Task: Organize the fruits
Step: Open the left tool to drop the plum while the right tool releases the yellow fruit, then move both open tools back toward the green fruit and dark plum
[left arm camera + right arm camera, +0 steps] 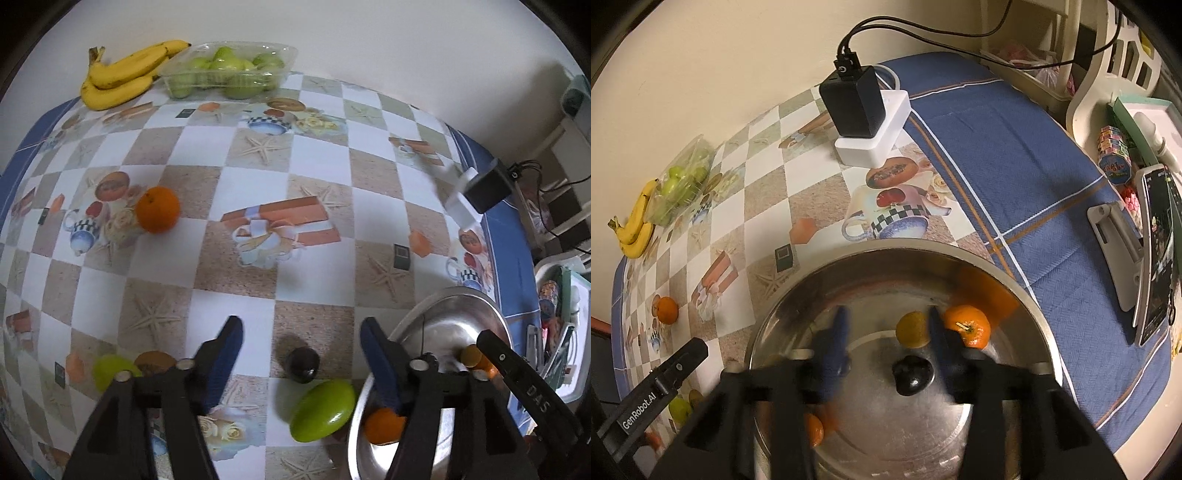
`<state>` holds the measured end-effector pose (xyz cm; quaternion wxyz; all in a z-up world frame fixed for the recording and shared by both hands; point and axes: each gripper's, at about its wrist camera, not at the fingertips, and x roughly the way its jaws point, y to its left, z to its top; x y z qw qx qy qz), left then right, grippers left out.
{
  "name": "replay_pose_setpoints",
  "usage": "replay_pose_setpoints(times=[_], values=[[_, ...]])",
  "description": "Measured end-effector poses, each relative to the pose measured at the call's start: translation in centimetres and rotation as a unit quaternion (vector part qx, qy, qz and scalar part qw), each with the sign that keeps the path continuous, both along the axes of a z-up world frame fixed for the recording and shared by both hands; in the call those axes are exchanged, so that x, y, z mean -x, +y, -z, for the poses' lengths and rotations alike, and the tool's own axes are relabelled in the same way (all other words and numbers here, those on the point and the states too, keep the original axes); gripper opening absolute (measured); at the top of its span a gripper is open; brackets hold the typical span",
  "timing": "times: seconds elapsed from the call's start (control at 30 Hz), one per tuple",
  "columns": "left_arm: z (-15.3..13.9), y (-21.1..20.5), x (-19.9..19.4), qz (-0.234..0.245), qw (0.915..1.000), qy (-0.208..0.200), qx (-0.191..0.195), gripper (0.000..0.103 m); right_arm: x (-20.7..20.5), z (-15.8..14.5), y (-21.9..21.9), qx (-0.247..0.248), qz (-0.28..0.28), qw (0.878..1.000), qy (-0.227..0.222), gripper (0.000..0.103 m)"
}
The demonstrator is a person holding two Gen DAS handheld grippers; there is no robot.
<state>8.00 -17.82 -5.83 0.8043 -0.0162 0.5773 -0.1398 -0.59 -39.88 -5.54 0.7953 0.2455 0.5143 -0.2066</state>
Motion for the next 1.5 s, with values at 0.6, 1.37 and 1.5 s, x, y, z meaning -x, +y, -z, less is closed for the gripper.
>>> replay_pose_setpoints(times=[0.6,1.37,1.5], values=[[0.3,1.6,-0.5,-0.036,0.9988,-0.021,-0.027,0.103,-0.3,0.2,0.7,0.014,-0.017,1.000,-0.001,0.098],[-1.7,5.8,-0.1,-0.026,0.9989,-0.034,-0.019,0.103,-0.6,-1.4,3.8,0.007,-0.055,0.998,-0.004,0.099],[-2.5,7.9,0.0,-0.040,0.9982,-0.043,-0.008,0.103,-1.0,-1.8,5.3,0.010,-0.076,0.997,-0.008,0.099]])
